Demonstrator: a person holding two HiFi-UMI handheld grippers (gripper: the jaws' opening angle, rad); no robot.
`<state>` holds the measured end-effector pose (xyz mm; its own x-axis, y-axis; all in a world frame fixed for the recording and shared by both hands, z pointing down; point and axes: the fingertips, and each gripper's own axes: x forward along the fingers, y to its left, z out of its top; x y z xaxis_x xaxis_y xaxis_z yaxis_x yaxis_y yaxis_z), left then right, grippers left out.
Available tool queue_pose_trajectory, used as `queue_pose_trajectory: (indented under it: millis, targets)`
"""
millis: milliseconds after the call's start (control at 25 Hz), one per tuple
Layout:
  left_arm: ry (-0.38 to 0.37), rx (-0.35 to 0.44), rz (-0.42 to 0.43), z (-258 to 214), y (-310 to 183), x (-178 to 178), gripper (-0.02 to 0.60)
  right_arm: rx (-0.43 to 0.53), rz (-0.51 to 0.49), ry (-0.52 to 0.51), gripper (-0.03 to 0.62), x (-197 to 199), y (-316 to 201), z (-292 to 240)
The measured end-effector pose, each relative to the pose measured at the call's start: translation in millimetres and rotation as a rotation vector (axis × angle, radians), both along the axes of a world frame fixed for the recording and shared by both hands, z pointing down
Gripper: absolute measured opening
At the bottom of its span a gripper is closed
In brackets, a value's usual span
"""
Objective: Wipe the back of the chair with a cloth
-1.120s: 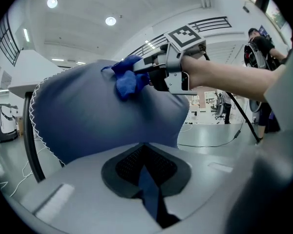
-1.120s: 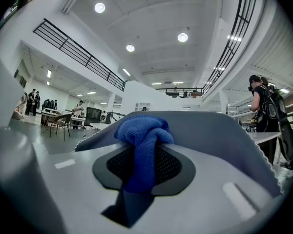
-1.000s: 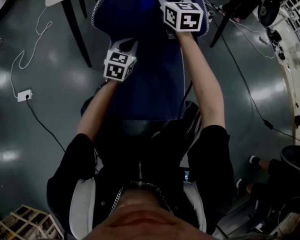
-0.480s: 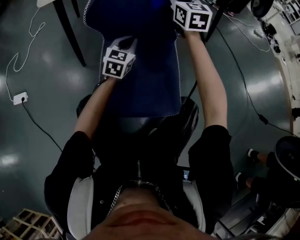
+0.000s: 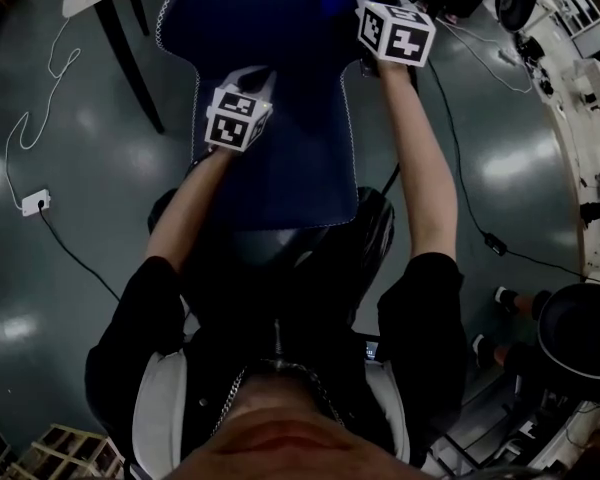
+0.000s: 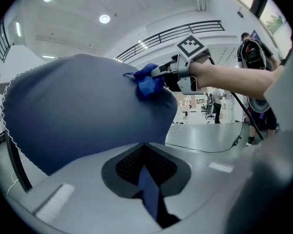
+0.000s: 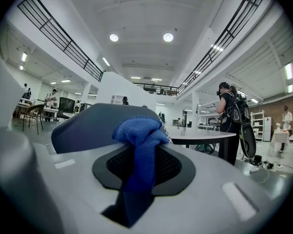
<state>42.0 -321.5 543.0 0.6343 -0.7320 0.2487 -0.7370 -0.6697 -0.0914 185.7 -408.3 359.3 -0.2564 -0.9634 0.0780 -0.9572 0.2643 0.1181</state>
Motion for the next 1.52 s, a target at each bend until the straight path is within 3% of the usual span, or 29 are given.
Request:
queue_pose_trajectory:
  millis: [160,360,600,840,1040,1240,1520]
  targets:
    - [-0.002,0.003,-0.012,-1.4,1.5,-5.4,0.011,0.072,-0.068,-0.071,0.098,-15.1,17.5,-18.8]
    - [-0.007,-0.001,-0.048,2.8,0.3,-24.2,0.011,0.138,-0.295,-0.098,0.098,-93.9,35.2,-43.4]
    - [-0.012,0.0,-0.121,5.7,-4.6,-67.8,0.011,0.113,-0.539,-0.078,0.098,-200.1,39.6,-33.1]
    - [-0.014,-0.02,-0.207,15.6,-6.9,-118.6,0.011,0.052,-0.679,-0.064,0.098,-282.9,36.6,-4.7]
    - [-0.011,-0.028,-0.251,21.7,-9.1,-150.0,0.011,0.024,-0.71,-0.053,0.098,-318.6,31.4,14.8]
    - [0.0,-0.04,-0.281,26.9,-12.5,-172.8,0.011,0.034,-0.687,-0.056,0.098,-329.4,24.3,20.0]
    - [-0.005,-0.041,-0.261,28.9,-11.6,-162.9,0.011,0.047,-0.627,-0.034,0.098,-314.9,18.2,25.2]
